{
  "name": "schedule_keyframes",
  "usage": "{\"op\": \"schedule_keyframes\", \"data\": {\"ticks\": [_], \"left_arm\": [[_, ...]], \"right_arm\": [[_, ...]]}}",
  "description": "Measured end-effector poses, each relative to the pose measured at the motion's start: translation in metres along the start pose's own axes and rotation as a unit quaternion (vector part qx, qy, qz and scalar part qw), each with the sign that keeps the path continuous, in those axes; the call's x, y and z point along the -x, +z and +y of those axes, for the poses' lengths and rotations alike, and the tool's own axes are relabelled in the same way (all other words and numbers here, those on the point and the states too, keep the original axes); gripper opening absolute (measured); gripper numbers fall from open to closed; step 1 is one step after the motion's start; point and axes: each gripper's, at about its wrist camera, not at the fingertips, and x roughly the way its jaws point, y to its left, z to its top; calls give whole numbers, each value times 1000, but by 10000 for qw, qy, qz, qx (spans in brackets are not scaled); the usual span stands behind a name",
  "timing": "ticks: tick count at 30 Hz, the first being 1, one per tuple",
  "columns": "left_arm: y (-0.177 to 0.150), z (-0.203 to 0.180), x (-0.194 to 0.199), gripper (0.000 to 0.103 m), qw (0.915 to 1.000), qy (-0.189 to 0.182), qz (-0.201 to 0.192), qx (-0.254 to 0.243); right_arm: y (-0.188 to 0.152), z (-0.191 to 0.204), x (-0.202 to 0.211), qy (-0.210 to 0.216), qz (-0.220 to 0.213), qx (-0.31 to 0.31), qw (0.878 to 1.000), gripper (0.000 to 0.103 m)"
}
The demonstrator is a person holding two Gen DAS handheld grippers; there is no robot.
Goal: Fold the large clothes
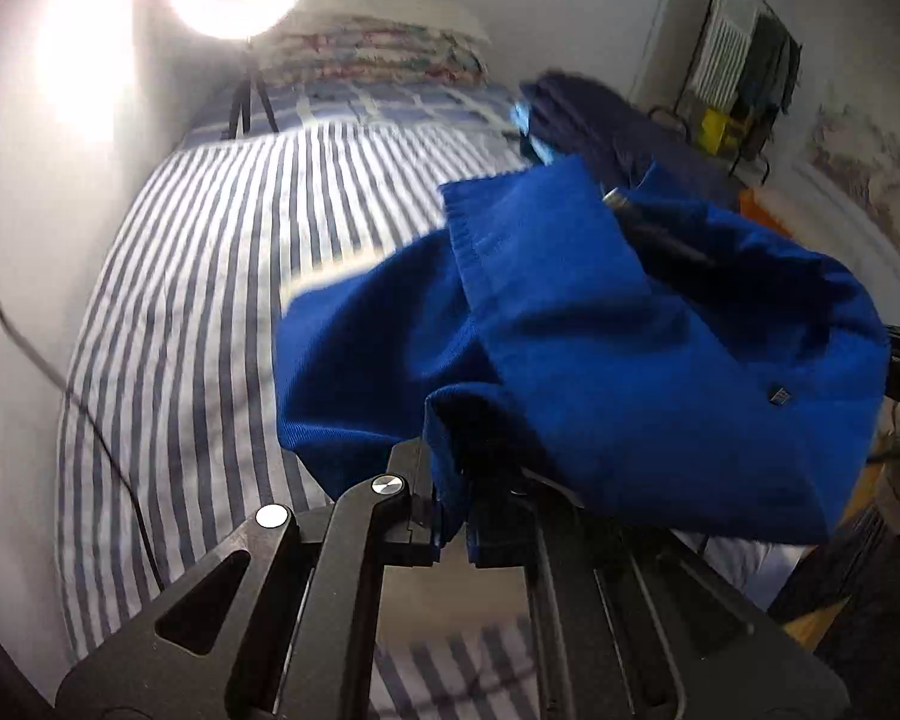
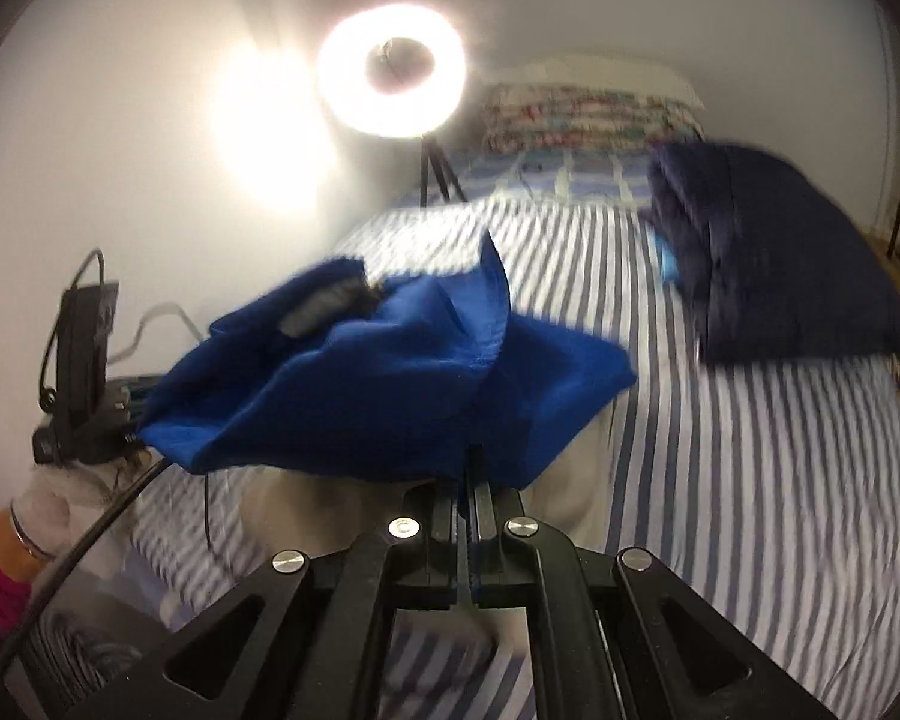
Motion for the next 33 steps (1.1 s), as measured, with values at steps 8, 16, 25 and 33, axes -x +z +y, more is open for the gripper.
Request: {"op": "schedule_keyframes", "data": {"ticks": [8,16,25,33], "left_arm": [[-67,-16,-8,3,9989,273,323,-180],[-86,-27,28,9,9992,303,250,-121],[-105,-35,127,17,9995,179,-271,40],[-85,-46,236,28,9944,152,-1025,217]], "right_arm": [[-71,2,-19,23,430,35,9991,0],[-84,12,15,-141,308,722,9968,17],[-88,14,140,-158,-463,867,9950,31],[-64,10,241,-136,-1184,769,9899,32]]}}
